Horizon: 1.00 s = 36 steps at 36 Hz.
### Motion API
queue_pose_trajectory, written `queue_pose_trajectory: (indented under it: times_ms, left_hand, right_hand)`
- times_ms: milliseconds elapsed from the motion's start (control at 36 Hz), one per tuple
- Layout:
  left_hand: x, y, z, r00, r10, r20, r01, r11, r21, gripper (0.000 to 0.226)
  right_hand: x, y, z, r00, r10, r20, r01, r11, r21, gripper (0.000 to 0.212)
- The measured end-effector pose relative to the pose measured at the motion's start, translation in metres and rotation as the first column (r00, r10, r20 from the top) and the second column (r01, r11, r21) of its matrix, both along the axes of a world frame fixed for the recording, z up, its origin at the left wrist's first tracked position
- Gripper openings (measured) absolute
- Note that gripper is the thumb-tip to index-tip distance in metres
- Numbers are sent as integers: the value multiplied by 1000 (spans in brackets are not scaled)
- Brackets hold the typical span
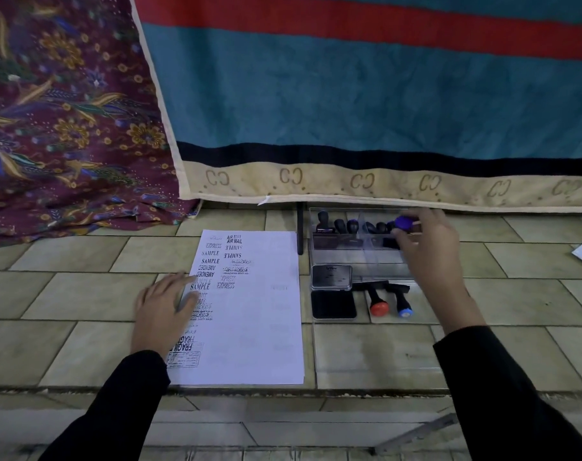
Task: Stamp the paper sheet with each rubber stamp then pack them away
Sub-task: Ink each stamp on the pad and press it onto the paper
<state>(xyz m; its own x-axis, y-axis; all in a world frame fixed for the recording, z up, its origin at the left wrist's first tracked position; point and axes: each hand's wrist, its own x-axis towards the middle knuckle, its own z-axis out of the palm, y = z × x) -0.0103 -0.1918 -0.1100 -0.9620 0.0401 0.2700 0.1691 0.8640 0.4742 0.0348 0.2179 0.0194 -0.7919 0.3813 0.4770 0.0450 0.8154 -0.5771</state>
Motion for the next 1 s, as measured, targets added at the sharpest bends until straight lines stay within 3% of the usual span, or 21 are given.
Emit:
queue_pose_trajectory:
  times_ms: [167,278,528,778,1000]
  left_hand:
    - [1,1,2,1000,5,9,-5,1000,-6,39]
    - [2,2,3,1000,12,21,-12,1000,-6,42]
    - [1,1,2,999,14,33,-14,1000,-6,43]
    - [1,1,3,999,12,35,-12,1000,-13,43]
    - [1,0,1,999,13,29,-12,1000,-5,43]
  right_hand:
    - [31,-55,-32,979,145,144,-128,985,-119,32]
    - [42,-71,-52,968,212,132,-187,966,-178,27]
    - [37,-81,-61,932,308,190,-293,951,-103,32]
    - [31,-89,-66,924,291,249,-305,952,19,38]
    - [32,-90,-68,932,278,232,-291,956,26,36]
